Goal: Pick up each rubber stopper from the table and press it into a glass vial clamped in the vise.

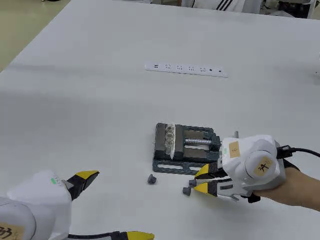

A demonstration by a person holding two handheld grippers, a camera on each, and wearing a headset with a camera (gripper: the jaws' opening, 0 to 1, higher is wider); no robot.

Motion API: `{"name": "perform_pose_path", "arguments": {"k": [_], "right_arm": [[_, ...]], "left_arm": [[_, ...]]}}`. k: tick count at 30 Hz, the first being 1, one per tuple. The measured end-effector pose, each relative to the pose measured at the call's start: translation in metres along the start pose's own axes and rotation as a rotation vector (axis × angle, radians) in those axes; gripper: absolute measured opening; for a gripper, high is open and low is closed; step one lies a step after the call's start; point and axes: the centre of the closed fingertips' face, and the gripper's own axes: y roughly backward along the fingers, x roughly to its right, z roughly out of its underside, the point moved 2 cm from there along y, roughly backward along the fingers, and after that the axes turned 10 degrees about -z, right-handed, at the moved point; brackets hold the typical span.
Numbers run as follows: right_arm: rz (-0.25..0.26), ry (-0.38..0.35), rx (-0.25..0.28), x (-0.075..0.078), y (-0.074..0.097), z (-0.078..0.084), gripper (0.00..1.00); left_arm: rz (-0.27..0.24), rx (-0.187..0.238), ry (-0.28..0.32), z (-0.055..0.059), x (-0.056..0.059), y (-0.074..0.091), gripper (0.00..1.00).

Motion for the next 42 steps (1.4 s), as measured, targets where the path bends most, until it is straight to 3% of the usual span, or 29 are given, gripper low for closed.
{"name": "perform_pose_path", "arguments": {"k": [4, 7, 10, 16, 23, 31, 42], "right_arm": [[0.013, 0.034, -0.027, 0.001, 0.014, -0.006, 0.08], [-0.003, -0.012, -0.055, 0.000, 0.022, -0.004, 0.08], [-0.009, -0.003, -0.098, -0.001, 0.033, -0.003, 0.08], [-0.055, 0.018, -0.158, -0.012, 0.056, -0.013, 0.07], [-0.101, 0.033, -0.190, -0.032, 0.072, -0.035, 0.07], [-0.140, 0.073, -0.212, -0.049, 0.078, -0.055, 0.07], [-0.182, 0.071, -0.254, -0.058, 0.068, -0.054, 0.07]], "left_arm": [[0.015, 0.003, -0.047, -0.002, 0.001, -0.004, 0.92], [0.031, 0.004, -0.091, -0.005, 0.003, -0.010, 0.87], [0.051, -0.004, -0.155, -0.009, 0.007, -0.017, 0.84], [0.132, -0.004, -0.287, -0.022, 0.029, -0.035, 0.75], [0.219, 0.021, -0.356, -0.041, 0.056, -0.051, 0.53], [0.288, 0.028, -0.439, -0.050, 0.078, -0.060, 0.34], [0.348, 0.020, -0.546, -0.052, 0.094, -0.063, 0.19]]}}
